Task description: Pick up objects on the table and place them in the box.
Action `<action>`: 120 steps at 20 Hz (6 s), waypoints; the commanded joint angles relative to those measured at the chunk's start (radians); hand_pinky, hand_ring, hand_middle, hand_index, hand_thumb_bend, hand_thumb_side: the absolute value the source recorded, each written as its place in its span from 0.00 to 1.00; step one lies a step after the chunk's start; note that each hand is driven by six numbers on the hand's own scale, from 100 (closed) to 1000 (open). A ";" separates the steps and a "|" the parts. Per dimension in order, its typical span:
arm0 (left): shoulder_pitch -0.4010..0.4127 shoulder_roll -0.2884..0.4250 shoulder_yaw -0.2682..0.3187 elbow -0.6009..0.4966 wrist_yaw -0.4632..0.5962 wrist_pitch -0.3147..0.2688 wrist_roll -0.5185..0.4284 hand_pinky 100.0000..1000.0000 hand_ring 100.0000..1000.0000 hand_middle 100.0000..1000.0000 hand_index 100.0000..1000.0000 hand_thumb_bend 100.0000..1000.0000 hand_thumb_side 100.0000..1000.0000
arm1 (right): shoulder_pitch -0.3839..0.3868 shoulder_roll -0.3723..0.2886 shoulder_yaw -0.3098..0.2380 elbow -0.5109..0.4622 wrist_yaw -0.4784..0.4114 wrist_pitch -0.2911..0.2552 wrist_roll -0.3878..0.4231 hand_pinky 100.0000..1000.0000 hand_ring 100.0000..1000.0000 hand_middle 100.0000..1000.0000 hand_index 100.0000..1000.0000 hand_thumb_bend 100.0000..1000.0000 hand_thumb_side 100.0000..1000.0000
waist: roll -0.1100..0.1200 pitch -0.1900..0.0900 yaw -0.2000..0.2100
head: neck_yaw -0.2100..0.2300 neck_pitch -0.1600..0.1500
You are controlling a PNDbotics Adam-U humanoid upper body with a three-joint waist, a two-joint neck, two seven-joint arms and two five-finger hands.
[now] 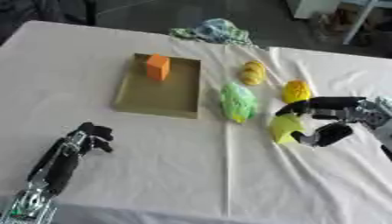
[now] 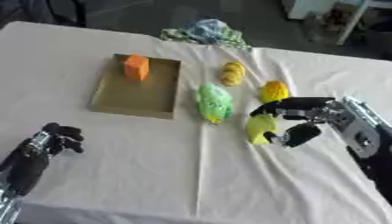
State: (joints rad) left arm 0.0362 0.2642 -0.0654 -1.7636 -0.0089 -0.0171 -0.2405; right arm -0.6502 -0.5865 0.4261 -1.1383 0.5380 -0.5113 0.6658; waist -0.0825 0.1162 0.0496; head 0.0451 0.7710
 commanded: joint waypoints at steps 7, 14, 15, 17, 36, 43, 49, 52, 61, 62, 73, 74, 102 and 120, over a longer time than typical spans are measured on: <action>-0.006 0.016 0.004 -0.012 -0.002 -0.001 0.003 0.77 0.50 0.55 0.70 0.00 1.00 | -0.019 -0.013 -0.018 0.032 0.055 -0.187 0.164 0.83 0.90 0.91 1.00 0.00 0.25 | -0.008 -0.018 -0.001 | -0.005 -0.001; -0.006 0.016 0.004 -0.011 -0.002 0.000 0.003 0.77 0.50 0.55 0.70 0.00 1.00 | -0.027 0.013 -0.028 0.064 0.092 -0.195 0.137 0.81 0.87 0.86 1.00 0.00 0.18 | -0.007 -0.017 0.000 | -0.005 -0.001; -0.006 0.015 0.005 -0.011 -0.002 0.000 0.003 0.77 0.50 0.55 0.70 0.00 1.00 | -0.027 0.016 -0.030 0.067 0.096 -0.195 0.131 0.81 0.85 0.82 0.99 0.00 0.18 | -0.007 -0.017 0.000 | -0.005 -0.001; -0.006 0.015 0.005 -0.011 -0.002 -0.001 0.003 0.77 0.50 0.55 0.70 0.00 1.00 | -0.028 0.021 -0.035 0.070 0.101 -0.198 0.111 0.79 0.81 0.75 0.96 0.00 0.13 | -0.007 -0.017 0.000 | -0.004 -0.001; -0.010 0.011 0.002 -0.010 0.000 -0.003 0.002 0.77 0.50 0.54 0.70 0.00 1.00 | -0.174 0.067 -0.176 -0.016 0.002 -0.066 -0.074 0.76 0.73 0.64 0.92 0.00 0.00 | 0.001 -0.023 0.001 | -0.014 -0.001; -0.022 0.006 -0.009 -0.013 0.007 -0.005 -0.008 0.77 0.50 0.54 0.70 0.00 1.00 | -0.331 0.268 -0.268 0.122 0.182 -0.022 -0.104 0.77 0.73 0.65 0.93 0.00 0.00 | 0.019 -0.017 0.019 | -0.057 -0.001; -0.036 0.007 -0.026 -0.015 0.014 -0.006 -0.024 0.77 0.50 0.54 0.70 0.00 1.00 | -0.402 0.429 -0.326 0.226 0.386 0.003 -0.157 0.77 0.74 0.67 0.94 0.00 0.00 | 0.029 -0.007 0.054 | -0.109 -0.001; -0.045 0.009 -0.035 -0.015 0.017 -0.006 -0.034 0.77 0.50 0.54 0.70 0.00 1.00 | -0.418 0.501 -0.348 0.256 0.496 0.015 -0.179 0.78 0.75 0.70 0.95 0.00 0.00 | 0.031 0.000 0.076 | -0.136 -0.001; -0.065 0.010 -0.054 -0.016 0.024 -0.003 -0.055 0.77 0.50 0.54 0.69 0.00 1.00 | -0.407 0.615 -0.398 0.279 0.798 0.073 -0.295 0.79 0.81 0.85 1.00 0.00 0.12 | 0.026 0.015 0.111 | -0.191 -0.001; -0.065 0.010 -0.054 -0.016 0.024 -0.003 -0.056 0.77 0.50 0.54 0.69 0.00 1.00 | -0.403 0.620 -0.400 0.282 0.829 0.074 -0.311 0.79 0.81 0.87 1.00 0.00 0.15 | 0.026 0.016 0.111 | -0.194 -0.001; -0.057 0.011 -0.052 -0.013 0.021 0.000 -0.057 0.77 0.50 0.54 0.69 0.00 1.00 | -0.374 0.625 -0.427 0.345 0.947 0.088 -0.403 0.82 0.86 0.94 1.00 0.07 0.64 | 0.019 0.014 0.104 | -0.211 -0.001; -0.056 0.012 -0.051 -0.012 0.020 0.000 -0.056 0.77 0.50 0.54 0.69 0.00 1.00 | -0.375 0.621 -0.426 0.340 0.941 0.083 -0.408 0.82 0.86 0.94 1.00 0.06 0.63 | 0.018 0.013 0.103 | -0.212 -0.001; 0.005 0.036 -0.020 0.001 -0.005 0.001 -0.026 0.77 0.50 0.54 0.70 0.00 1.00 | -0.252 0.115 -0.473 0.402 0.531 0.135 -0.216 0.85 0.91 0.97 1.00 0.12 0.38 | -0.027 -0.038 -0.002 | -0.168 -0.001; 0.001 0.035 -0.017 -0.002 -0.002 0.000 -0.022 0.77 0.49 0.54 0.70 0.00 1.00 | -0.263 0.210 -0.498 0.510 0.584 0.190 -0.245 0.83 0.88 0.93 1.00 0.00 0.43 | -0.011 -0.026 0.002 | -0.185 -0.001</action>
State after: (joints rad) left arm 0.0445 0.2828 -0.0890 -1.7509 -0.0100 -0.0162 -0.2644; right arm -0.8879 -0.3628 -0.0620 -0.6242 1.1113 -0.3239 0.4329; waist -0.1003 0.1062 0.0510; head -0.1355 0.7731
